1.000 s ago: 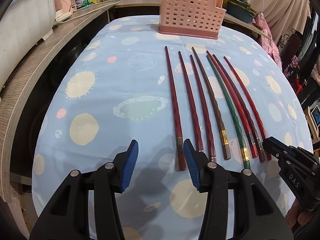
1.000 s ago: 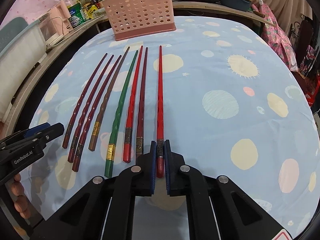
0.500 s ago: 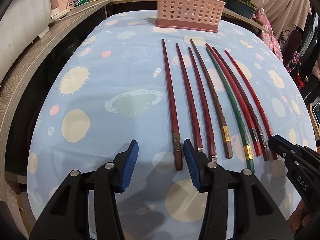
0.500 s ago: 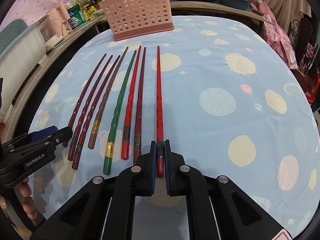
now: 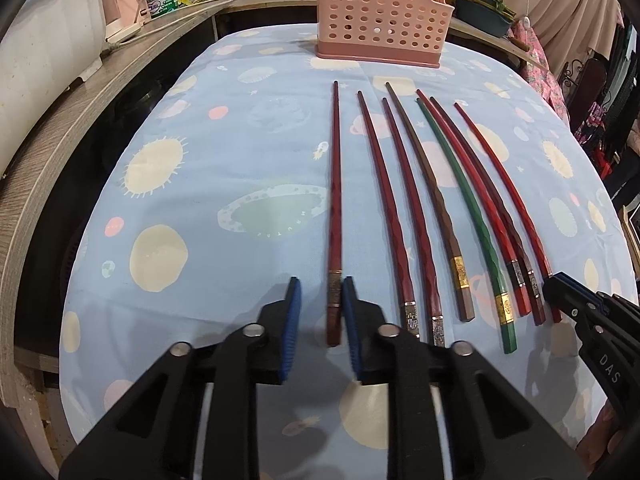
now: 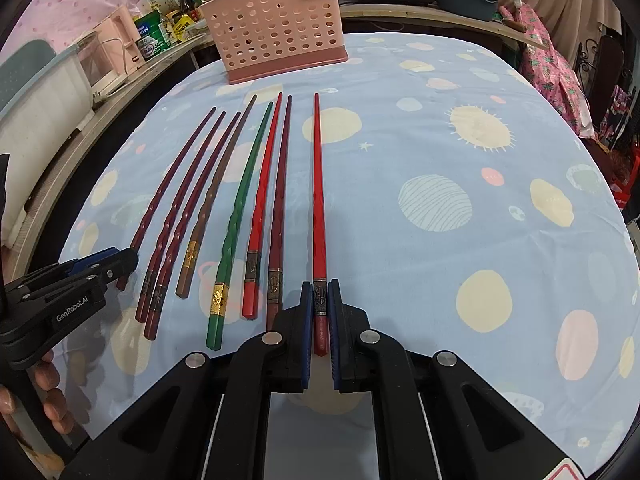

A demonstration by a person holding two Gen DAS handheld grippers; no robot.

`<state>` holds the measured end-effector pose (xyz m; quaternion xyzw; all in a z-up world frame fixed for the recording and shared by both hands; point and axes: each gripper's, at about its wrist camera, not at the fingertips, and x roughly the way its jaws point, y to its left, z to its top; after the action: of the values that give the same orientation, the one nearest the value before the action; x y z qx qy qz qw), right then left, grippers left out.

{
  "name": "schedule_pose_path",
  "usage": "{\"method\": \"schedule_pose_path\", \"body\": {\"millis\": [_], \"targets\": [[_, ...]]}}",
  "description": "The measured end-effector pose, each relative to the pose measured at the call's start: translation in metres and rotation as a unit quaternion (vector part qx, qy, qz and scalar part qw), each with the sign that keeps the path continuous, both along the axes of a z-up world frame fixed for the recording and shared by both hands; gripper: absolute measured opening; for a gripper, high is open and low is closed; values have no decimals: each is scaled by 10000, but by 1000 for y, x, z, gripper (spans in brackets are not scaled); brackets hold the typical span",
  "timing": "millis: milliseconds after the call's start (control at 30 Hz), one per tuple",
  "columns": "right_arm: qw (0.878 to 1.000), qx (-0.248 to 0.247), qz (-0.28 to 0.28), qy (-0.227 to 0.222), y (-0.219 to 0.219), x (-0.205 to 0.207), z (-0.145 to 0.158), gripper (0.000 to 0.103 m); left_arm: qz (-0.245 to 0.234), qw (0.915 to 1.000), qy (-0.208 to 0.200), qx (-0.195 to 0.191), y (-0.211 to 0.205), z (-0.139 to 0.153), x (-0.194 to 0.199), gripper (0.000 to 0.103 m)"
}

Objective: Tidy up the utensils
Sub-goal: 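Grasp a red chopstick with the right gripper while the left gripper grasps a dark-red chopstick, then lift the dark-red chopstick with the left gripper while the right gripper carries the red one to the basket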

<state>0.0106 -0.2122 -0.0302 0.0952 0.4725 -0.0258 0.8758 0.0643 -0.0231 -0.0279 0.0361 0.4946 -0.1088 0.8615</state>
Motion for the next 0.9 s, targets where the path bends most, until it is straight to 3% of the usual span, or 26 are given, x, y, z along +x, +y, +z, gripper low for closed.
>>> {"method": "schedule_pose_path", "body": {"millis": [100, 500, 900], "targets": [[10000, -10, 4, 2, 1, 0, 0, 7, -19, 10000, 30, -37, 1, 0, 1, 8], [9999, 65, -49, -151, -5, -2, 13, 7, 82, 9998, 43, -173, 9, 10, 3, 7], [9969, 148, -202, -742, -23, -1, 61, 7, 227, 9976, -391, -529, 21, 64, 7, 7]]}}
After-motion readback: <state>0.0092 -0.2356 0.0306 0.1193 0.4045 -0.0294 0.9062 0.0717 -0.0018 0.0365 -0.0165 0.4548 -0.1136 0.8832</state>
